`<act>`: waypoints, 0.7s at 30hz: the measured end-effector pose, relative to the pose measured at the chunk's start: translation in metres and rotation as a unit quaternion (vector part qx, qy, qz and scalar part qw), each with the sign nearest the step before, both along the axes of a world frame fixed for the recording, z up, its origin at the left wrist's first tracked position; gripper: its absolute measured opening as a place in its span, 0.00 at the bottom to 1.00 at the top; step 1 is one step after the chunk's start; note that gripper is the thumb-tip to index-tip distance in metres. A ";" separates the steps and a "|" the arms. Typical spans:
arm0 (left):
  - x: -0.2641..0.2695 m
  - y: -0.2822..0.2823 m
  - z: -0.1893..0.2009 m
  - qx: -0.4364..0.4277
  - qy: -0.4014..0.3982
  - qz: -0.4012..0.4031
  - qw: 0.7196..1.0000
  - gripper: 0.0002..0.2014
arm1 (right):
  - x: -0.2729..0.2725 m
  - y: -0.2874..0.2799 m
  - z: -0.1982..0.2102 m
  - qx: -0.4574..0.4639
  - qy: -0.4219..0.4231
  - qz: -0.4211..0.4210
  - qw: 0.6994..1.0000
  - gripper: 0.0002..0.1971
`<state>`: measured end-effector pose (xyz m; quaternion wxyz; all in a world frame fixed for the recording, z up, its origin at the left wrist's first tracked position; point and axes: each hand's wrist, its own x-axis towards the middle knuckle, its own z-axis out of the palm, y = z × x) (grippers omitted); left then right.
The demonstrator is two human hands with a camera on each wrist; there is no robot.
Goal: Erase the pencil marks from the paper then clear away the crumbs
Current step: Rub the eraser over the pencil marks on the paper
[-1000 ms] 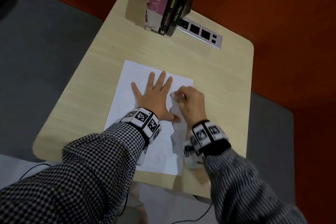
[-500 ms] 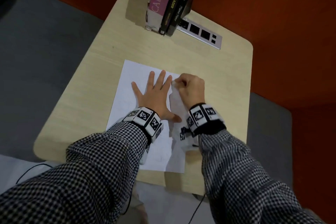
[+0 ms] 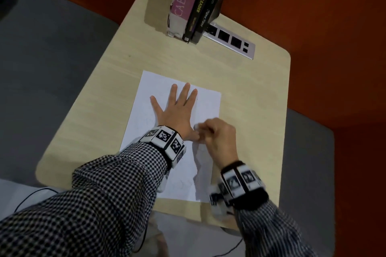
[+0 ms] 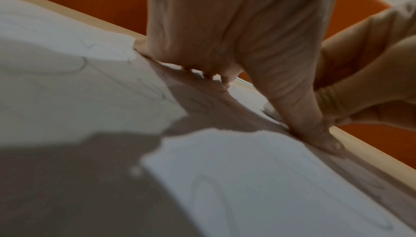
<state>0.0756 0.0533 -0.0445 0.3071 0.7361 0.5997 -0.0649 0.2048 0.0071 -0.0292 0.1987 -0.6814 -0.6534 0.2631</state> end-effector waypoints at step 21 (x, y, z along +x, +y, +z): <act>0.000 0.002 -0.001 0.001 -0.002 -0.008 1.000 0.67 | 0.000 -0.004 0.002 0.033 0.015 -0.028 0.999 0.04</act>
